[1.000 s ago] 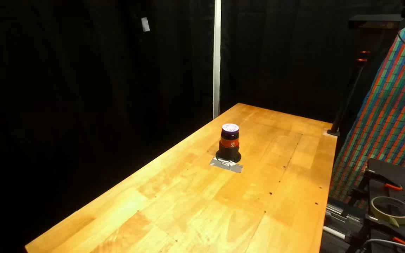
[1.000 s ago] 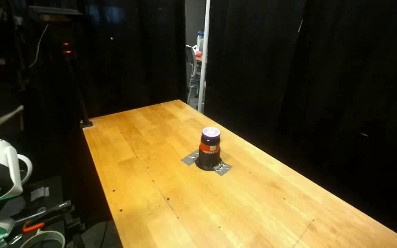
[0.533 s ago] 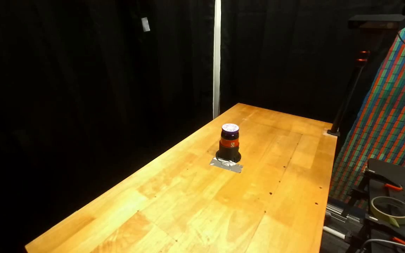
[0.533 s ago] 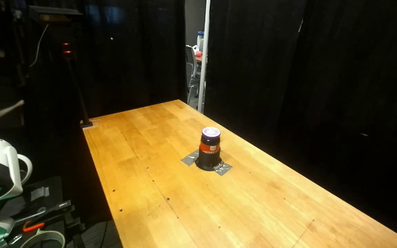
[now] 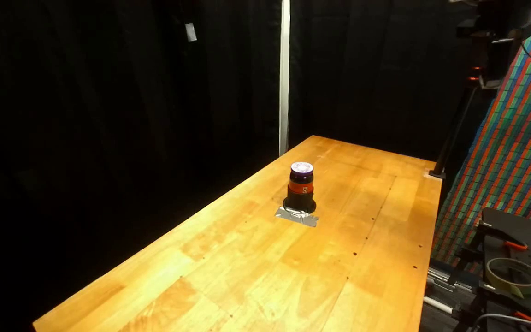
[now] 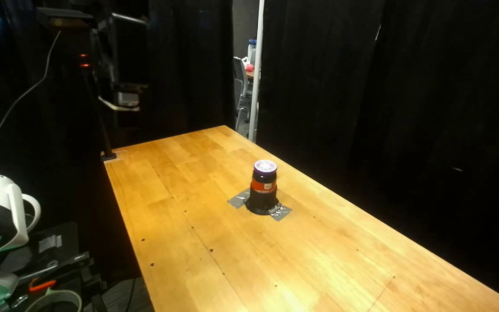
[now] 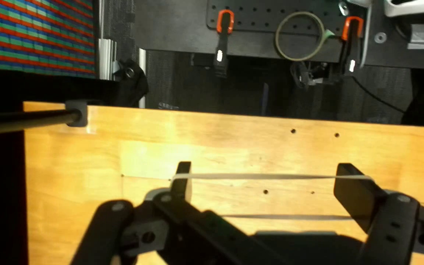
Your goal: Put the rubber band around the base of the cup
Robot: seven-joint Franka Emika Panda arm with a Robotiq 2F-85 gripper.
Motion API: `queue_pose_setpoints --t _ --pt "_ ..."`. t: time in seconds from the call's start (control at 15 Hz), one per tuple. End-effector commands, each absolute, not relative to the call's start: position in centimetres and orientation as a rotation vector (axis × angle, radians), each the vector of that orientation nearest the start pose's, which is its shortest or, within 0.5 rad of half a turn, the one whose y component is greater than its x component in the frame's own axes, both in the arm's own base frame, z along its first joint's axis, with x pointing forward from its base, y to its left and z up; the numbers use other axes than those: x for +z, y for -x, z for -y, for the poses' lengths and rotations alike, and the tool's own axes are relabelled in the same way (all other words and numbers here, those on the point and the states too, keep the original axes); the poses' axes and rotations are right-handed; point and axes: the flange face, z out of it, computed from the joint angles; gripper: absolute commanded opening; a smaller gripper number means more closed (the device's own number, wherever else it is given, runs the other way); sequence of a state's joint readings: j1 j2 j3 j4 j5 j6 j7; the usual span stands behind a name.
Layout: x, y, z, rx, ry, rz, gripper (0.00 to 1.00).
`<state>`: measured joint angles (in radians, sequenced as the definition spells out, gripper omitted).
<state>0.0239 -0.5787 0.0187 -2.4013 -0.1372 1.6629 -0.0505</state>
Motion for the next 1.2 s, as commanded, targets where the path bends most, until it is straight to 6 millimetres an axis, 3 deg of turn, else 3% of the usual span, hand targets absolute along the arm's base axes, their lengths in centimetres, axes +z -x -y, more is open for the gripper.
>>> queue_pose_setpoints --t 0.0,0.27,0.53,0.8,1.13 --pt "48.6 -42.5 -6.1 0.258 3.225 0.148 1.0" --pt "44.7 -49.3 -11.0 0.113 3.245 0.058 1.0" --pt "40.9 -55.5 -13.5 0.024 3.227 0.034 1.0" --pt "37.6 -60.5 -13.9 -0.063 3.233 0.047 1.0" --pt "34.5 -65.1 -12.5 -0.102 3.277 0.063 1.0"
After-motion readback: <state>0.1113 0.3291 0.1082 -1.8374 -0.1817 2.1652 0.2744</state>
